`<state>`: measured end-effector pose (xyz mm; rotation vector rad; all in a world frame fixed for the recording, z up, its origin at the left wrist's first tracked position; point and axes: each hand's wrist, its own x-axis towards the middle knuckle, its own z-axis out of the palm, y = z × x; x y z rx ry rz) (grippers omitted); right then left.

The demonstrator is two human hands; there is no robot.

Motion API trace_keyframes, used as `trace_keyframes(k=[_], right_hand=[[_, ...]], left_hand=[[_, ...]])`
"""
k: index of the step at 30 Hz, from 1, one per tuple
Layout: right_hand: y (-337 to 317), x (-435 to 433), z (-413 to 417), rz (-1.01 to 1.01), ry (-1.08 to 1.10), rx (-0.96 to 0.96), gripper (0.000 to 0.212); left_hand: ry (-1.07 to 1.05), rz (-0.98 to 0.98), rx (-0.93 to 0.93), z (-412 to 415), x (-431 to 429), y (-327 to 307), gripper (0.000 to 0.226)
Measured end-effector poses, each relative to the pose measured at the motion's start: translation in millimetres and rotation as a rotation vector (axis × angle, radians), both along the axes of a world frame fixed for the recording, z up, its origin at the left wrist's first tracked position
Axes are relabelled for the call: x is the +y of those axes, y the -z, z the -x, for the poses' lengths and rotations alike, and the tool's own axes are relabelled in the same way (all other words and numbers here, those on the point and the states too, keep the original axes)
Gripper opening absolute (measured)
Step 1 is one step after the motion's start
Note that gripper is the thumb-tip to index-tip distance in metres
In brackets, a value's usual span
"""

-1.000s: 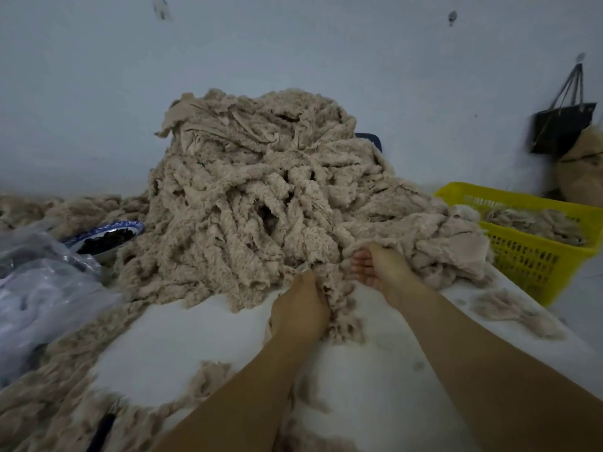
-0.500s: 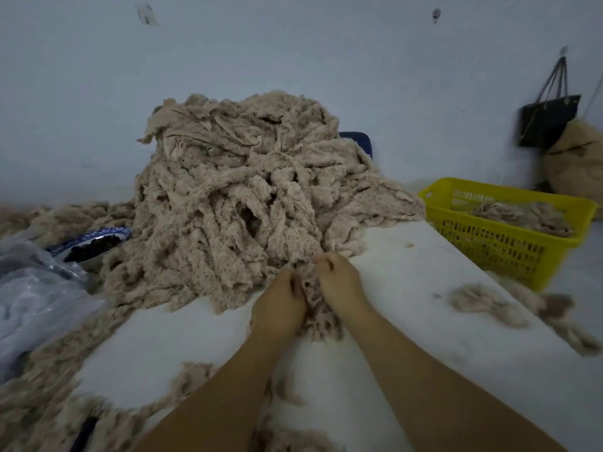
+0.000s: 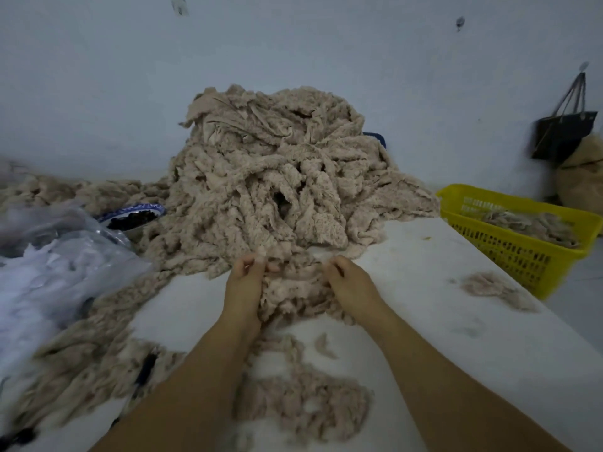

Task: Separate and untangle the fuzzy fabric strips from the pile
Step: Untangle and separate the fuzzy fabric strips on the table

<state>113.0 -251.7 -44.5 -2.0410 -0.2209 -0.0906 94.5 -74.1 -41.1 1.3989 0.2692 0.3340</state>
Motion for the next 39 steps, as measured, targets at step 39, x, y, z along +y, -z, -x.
trace_keyframes(k=[39], right_hand=[[-10.6,-9.6,12.6,-0.688,-0.005,0.186,0.060]], left_hand=[[0.339,0.751,-0.011,18.3,29.7,-5.1,0.048]])
